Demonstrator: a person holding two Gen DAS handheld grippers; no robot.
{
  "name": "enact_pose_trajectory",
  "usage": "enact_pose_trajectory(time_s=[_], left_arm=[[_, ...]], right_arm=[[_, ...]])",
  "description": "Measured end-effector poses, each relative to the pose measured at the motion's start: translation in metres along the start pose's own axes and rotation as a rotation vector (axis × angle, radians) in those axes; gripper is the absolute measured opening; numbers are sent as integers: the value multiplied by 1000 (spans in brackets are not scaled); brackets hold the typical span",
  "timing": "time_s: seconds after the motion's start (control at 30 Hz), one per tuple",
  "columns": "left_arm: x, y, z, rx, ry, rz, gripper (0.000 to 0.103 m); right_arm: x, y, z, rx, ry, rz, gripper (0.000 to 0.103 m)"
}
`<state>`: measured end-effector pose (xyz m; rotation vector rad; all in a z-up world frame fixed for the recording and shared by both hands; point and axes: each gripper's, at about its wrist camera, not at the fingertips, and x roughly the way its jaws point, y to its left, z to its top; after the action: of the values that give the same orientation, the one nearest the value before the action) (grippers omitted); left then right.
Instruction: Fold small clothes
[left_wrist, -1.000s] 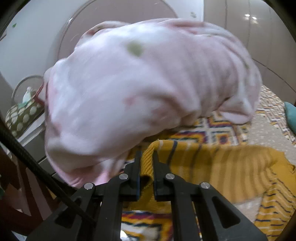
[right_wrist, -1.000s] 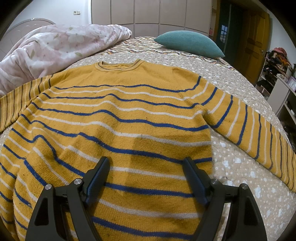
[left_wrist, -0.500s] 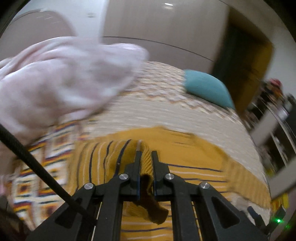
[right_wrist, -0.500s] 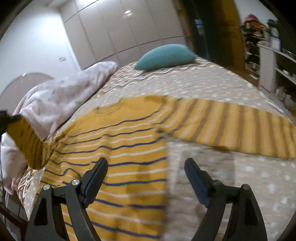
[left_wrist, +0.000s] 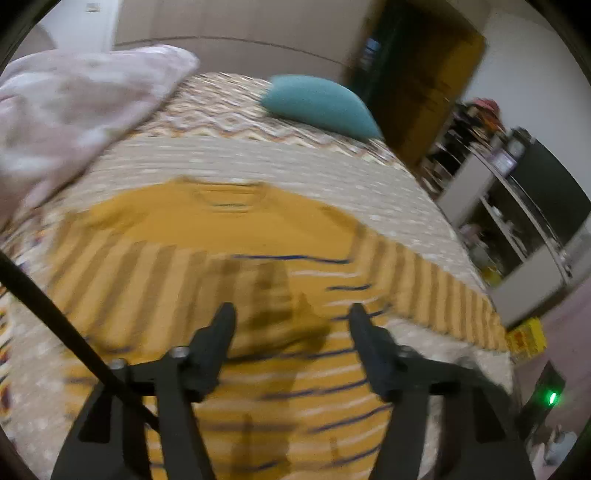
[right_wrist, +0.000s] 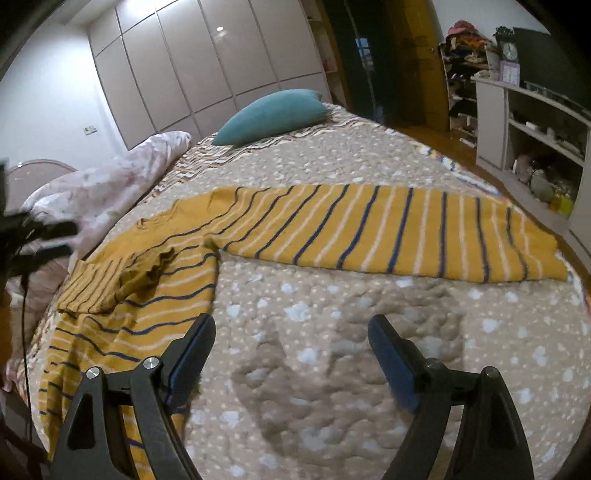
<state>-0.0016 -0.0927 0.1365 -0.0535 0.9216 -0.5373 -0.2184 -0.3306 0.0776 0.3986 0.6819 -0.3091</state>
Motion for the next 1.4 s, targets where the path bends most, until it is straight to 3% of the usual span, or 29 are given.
enact_pose_trajectory(time_s=[0.1,0.2,0.3,0.47,0.53,0.6,0.63,0.7,0.8,0.87,0.9,0.97,1.03,1.1,1.17,1.4], left_arm=[[-35,56,-28,-16,-46,156,72],[-55,101,-59,-34,-41,268,72],[-63,142,-91,-114,-4,262,72],[-58,167,-117,-208,17,191,72],[-55,169,-121,-223,18,172,72],[-57,168,-125,-226,13,152,72],[-57,168,-127,-222,9,144,72],[-56,167,-127,-213,14,134,72],[-46,168,-129,-213,44,137,72],[-42,168,-132,-224,50,136,72],[-41,167,-134,-222,49,136,72],[-40,164,-135,-209,51,143,72],[-38,162,-135,-211,55,138,72],[-37,159,-137,-226,56,130,72],[-38,156,-138,-241,52,124,72],[-35,152,-140,-245,52,136,72]], right_arm=[[3,21,2,-15,9,64,88],[9,54,11,-54,24,154,88],[39,87,31,-82,74,223,88],[118,139,49,-149,206,188,80],[153,153,49,-186,284,133,60],[163,162,55,-215,294,125,17],[161,164,62,-208,293,156,12],[151,156,74,-193,251,135,1],[152,132,88,-173,208,-67,1],[150,113,90,-149,207,-131,2],[145,107,89,-124,214,-99,4],[131,91,83,-46,227,68,4],[122,83,77,17,246,216,14],[118,83,73,56,252,293,45],[121,91,73,64,250,329,51],[159,123,69,66,302,369,51]])
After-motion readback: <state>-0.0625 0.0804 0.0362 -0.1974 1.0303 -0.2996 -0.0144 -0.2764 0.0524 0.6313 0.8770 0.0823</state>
